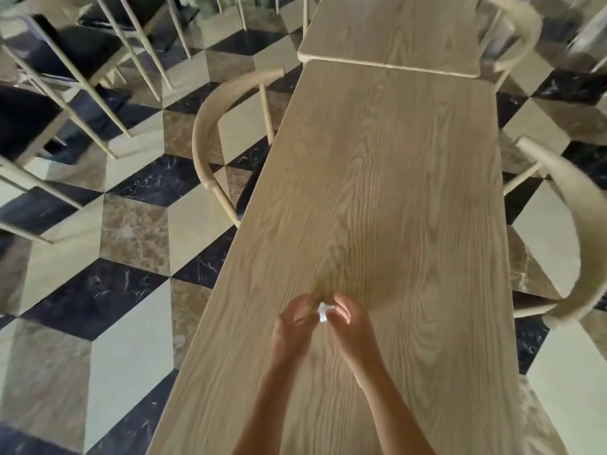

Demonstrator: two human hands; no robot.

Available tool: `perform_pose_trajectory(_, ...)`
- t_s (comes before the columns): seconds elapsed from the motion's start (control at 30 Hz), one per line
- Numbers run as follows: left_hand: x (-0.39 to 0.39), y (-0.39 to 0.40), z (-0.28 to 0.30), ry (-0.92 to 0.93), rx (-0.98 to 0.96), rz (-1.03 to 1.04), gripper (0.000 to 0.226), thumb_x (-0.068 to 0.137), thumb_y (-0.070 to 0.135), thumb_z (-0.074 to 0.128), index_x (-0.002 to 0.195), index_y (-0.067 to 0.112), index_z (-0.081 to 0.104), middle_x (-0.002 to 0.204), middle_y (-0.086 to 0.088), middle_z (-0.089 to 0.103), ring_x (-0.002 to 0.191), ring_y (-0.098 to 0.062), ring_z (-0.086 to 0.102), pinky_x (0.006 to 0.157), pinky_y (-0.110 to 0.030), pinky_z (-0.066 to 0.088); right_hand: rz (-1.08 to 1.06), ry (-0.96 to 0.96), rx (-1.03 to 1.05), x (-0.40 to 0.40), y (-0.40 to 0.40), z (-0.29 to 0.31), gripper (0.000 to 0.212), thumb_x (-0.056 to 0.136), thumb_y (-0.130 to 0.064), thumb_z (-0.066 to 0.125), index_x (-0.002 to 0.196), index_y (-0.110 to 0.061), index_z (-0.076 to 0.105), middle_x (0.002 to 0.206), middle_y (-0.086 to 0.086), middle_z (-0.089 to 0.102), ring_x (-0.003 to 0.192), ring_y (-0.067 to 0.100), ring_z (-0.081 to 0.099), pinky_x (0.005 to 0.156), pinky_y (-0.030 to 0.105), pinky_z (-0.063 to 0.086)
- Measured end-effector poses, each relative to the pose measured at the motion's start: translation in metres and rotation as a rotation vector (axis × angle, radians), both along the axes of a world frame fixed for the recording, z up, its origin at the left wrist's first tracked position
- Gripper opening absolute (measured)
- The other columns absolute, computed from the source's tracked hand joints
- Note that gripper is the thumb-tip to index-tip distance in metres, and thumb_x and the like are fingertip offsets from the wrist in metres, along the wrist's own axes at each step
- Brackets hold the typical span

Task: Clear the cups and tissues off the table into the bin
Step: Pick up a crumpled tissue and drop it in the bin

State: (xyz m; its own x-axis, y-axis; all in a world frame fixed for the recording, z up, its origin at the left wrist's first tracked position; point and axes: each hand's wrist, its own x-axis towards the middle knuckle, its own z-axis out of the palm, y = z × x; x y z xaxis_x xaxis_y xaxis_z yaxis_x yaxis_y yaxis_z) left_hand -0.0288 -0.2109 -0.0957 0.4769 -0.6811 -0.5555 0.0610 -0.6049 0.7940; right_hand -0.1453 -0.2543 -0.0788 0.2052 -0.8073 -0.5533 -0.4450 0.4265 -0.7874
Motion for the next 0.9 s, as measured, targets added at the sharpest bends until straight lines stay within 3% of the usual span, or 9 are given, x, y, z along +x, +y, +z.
perform_pose_trajectory(0.1,-0.003,-0.004,0.002,-0.008,-0.002,0.023,0.033,0.086,0.002,0.066,0.114,0.019,0.068,0.104,0.004,0.073,0.102,-0.01,0.068,0.096,-0.032,0.052,-0.038,0.006,-0.021,0.006,0.001,-0.002,0.034,0.092,-0.011,0.059,0.126,-0.012,0.063,0.127,0.003,0.068,0.121,0.015,0.063,0.104,0.036,0.049)
perform_pose_trajectory(0.17,-0.005,-0.004,-0.005,-0.019,-0.001,0.015,0.033,0.084,0.003,0.066,0.112,0.02,0.072,0.1,0.009,0.076,0.1,-0.004,0.069,0.089,-0.021,0.053,-0.019,0.006,-0.032,0.01,0.001,-0.007,0.029,0.09,-0.006,0.056,0.115,-0.012,0.07,0.114,0.001,0.074,0.11,0.012,0.068,0.1,0.038,0.053)
perform_pose_trajectory(0.23,-0.01,-0.002,-0.002,-0.057,-0.02,-0.008,0.033,0.084,0.003,0.066,0.096,0.033,0.074,0.082,0.018,0.077,0.084,0.007,0.07,0.072,-0.007,0.05,-0.005,-0.013,-0.044,0.013,0.004,-0.007,0.03,0.089,-0.003,0.054,0.108,-0.013,0.074,0.106,0.001,0.076,0.104,0.011,0.07,0.097,0.037,0.055)
perform_pose_trajectory(0.47,-0.009,0.006,0.015,-0.036,-0.093,-0.014,0.038,0.083,0.01,0.074,0.072,0.047,0.071,0.079,0.028,0.074,0.085,0.006,0.071,0.067,-0.004,0.048,-0.074,-0.051,-0.093,0.009,0.013,0.008,0.02,0.09,-0.01,0.063,0.101,-0.024,0.074,0.095,-0.011,0.075,0.098,0.002,0.071,0.085,0.018,0.054)
perform_pose_trajectory(0.53,-0.011,0.008,0.027,-0.041,-0.138,-0.056,0.04,0.084,0.016,0.074,0.071,0.054,0.072,0.08,0.027,0.075,0.083,0.008,0.07,0.068,-0.003,0.047,-0.088,-0.071,-0.112,0.005,0.016,0.02,0.024,0.089,-0.012,0.067,0.09,-0.035,0.07,0.089,-0.014,0.076,0.093,-0.002,0.07,0.08,0.014,0.054)
perform_pose_trajectory(0.6,-0.014,0.011,0.038,-0.052,-0.183,-0.087,0.032,0.084,0.018,0.075,0.074,0.048,0.074,0.082,0.02,0.077,0.083,0.004,0.071,0.07,-0.006,0.05,-0.117,-0.075,-0.148,0.0,0.02,0.036,0.027,0.088,-0.013,0.069,0.082,-0.04,0.069,0.084,-0.017,0.076,0.088,-0.003,0.071,0.078,0.013,0.054)
perform_pose_trajectory(0.7,-0.024,0.016,0.058,-0.027,-0.214,-0.119,0.017,0.082,0.012,0.076,0.093,0.025,0.078,0.088,0.006,0.079,0.089,-0.008,0.074,0.08,-0.023,0.057,-0.183,-0.077,-0.216,-0.014,0.029,0.062,0.022,0.087,-0.014,0.073,0.083,-0.036,0.068,0.081,-0.009,0.076,0.085,0.008,0.073,0.081,0.025,0.059)
perform_pose_trajectory(0.77,-0.036,0.02,0.074,-0.015,-0.251,-0.156,0.015,0.083,0.013,0.076,0.098,0.016,0.078,0.089,0.004,0.079,0.089,-0.012,0.074,0.081,-0.027,0.057,-0.215,-0.087,-0.258,-0.028,0.038,0.079,0.016,0.087,-0.013,0.073,0.09,-0.028,0.072,0.085,-0.006,0.076,0.088,0.011,0.074,0.085,0.031,0.059)
perform_pose_trajectory(0.9,-0.07,0.029,0.112,-0.024,-0.344,-0.282,0.014,0.086,0.018,0.074,0.099,0.02,0.078,0.091,0.009,0.079,0.088,-0.002,0.073,0.079,-0.018,0.057,-0.307,-0.109,-0.332,-0.065,0.057,0.111,0.019,0.089,-0.011,0.07,0.105,-0.019,0.075,0.085,-0.013,0.074,0.086,-0.001,0.072,0.08,0.015,0.057)
